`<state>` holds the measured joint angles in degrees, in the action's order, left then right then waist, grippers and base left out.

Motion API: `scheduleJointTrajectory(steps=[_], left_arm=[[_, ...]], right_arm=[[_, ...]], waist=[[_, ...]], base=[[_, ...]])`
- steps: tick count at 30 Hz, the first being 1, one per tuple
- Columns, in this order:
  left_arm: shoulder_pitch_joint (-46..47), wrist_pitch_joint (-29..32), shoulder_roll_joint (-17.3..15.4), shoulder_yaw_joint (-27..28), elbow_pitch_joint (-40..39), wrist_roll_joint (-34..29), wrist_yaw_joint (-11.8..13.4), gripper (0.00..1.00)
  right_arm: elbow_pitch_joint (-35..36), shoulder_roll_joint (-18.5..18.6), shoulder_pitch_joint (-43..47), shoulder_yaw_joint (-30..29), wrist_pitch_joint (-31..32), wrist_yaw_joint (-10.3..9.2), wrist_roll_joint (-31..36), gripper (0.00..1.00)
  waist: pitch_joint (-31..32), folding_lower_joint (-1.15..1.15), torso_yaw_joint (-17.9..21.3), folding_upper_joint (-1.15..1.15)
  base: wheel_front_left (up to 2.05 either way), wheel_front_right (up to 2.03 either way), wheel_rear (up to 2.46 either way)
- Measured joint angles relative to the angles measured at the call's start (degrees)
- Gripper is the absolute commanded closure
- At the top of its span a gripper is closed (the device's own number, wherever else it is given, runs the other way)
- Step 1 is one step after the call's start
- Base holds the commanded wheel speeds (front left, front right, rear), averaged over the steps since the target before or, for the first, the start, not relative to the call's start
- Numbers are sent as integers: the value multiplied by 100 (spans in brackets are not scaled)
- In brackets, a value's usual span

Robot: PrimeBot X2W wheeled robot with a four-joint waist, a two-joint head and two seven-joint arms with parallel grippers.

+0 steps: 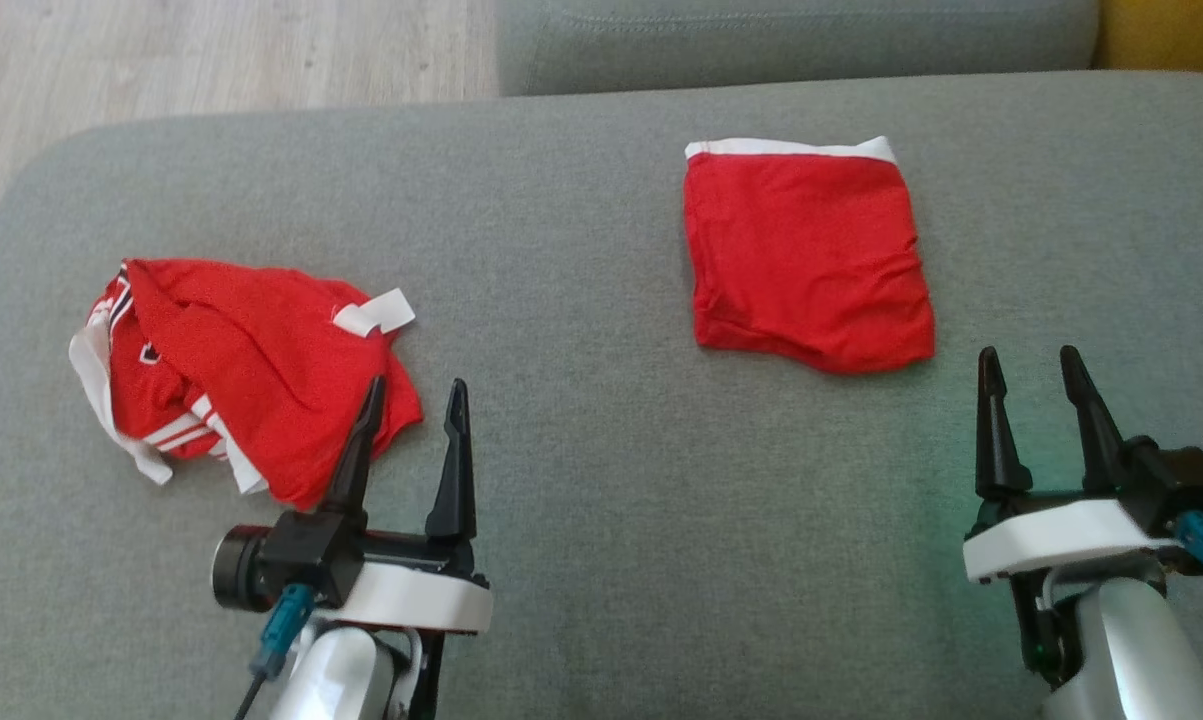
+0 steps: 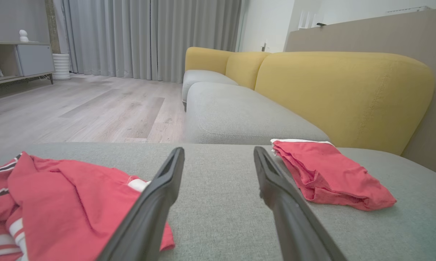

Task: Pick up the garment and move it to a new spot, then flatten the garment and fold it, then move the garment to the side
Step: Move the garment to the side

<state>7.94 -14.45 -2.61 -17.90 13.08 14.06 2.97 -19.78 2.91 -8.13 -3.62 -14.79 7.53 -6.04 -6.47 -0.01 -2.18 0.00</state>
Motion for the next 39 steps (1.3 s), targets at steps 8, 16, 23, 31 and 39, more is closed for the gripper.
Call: scheduleJointTrajectory(steps=[8,16,23,31,39], left_arm=[[119,0,-2,-56,-53,-3,-1,0],[389,0,0,-223,-64,-57,-2,0],[481,0,0,-343,-98,-36,12,0],[671,0,2,-448,-127,77,63,0],[717,0,3,-470,-124,118,115,0]], right_arm=[[-53,-8,-490,16,337,0,3,0],[-657,-3,-1719,-322,1004,0,18,0],[-1720,83,-2404,-1032,1605,0,274,0],[-2679,248,-2890,-1421,1935,0,536,0],[-3166,580,-3280,-630,2034,0,649,100]], waist=[[-304,1,-152,0],[-693,2,-448,0],[-905,1,-767,0],[-1165,1,-995,0],[-1193,1,-984,0]], base=[[0,0,0],[0,0,0],[0,0,0],[0,0,0],[0,0,0]])
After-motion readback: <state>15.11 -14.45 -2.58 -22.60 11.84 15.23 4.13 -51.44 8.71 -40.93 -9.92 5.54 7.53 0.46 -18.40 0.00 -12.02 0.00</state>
